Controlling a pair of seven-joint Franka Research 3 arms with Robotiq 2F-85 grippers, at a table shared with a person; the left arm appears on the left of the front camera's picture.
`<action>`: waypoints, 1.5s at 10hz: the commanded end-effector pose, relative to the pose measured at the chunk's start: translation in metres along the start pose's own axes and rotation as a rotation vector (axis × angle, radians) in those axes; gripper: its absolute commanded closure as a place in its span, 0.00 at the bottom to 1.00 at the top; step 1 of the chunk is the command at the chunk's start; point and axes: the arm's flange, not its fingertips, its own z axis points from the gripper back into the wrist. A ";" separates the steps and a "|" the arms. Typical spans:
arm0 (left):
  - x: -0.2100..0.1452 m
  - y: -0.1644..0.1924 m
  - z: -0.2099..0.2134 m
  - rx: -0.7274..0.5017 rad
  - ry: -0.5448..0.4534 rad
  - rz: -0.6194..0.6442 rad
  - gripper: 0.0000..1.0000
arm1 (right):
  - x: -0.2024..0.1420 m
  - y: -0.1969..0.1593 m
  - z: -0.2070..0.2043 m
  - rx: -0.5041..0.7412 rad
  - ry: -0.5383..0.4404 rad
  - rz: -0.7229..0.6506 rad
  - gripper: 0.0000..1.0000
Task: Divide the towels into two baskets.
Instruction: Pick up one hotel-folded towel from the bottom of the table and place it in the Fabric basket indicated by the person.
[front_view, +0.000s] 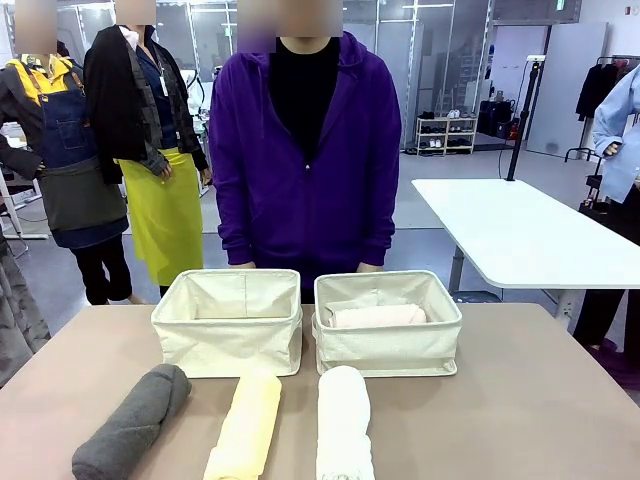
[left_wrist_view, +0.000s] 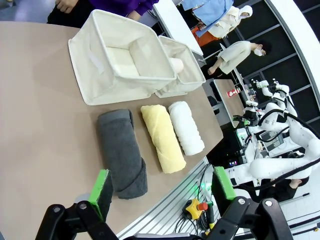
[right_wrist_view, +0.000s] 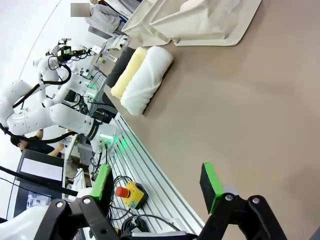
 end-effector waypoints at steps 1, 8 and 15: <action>0.000 0.000 0.004 -0.025 -0.019 -0.020 0.00 | -0.002 0.005 0.003 -0.003 0.010 0.016 0.12; 0.000 0.000 0.004 -0.025 -0.019 -0.020 0.00 | -0.002 0.005 0.003 -0.003 0.010 0.016 0.12; 0.000 0.000 0.004 -0.025 -0.019 -0.020 0.00 | 0.020 0.017 -0.020 -0.016 0.046 0.022 0.12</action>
